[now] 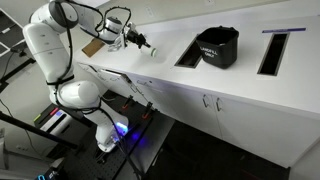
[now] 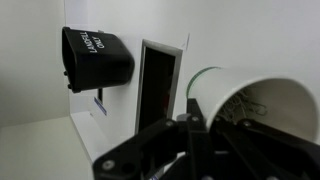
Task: Pick up the white cup from the table and pour its contents on the table.
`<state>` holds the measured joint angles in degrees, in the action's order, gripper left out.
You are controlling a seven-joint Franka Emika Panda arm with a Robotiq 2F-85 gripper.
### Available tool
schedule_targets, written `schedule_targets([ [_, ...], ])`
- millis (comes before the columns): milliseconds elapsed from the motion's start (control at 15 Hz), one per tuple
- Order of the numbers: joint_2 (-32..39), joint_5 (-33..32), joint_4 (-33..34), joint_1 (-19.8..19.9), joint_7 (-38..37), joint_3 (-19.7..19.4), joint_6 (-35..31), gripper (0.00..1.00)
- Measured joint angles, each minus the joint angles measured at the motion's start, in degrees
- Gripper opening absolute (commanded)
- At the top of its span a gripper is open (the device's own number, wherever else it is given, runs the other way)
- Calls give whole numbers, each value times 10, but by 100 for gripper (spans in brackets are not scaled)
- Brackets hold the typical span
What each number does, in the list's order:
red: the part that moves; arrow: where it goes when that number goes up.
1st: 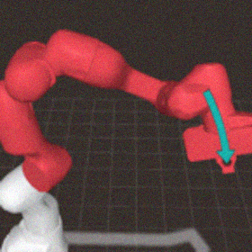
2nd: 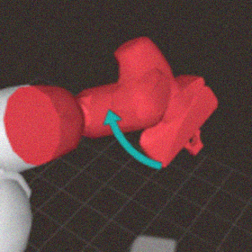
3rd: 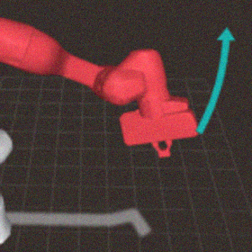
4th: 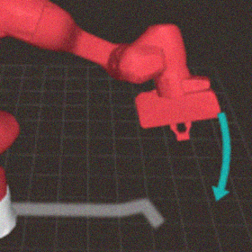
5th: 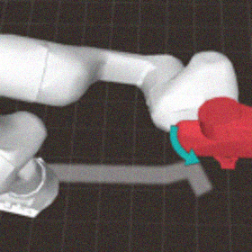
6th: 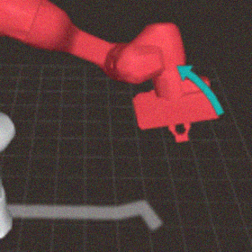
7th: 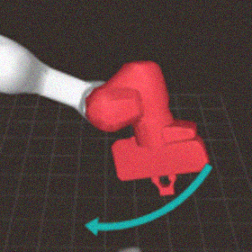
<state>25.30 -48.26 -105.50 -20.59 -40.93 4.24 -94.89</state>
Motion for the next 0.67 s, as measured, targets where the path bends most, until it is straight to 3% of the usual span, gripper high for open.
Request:
schedule_targets([
  [267,5,-15,2,-2,0,1,11,1],
  [667,57,-111,49,-20,-1,5,117,1],
])
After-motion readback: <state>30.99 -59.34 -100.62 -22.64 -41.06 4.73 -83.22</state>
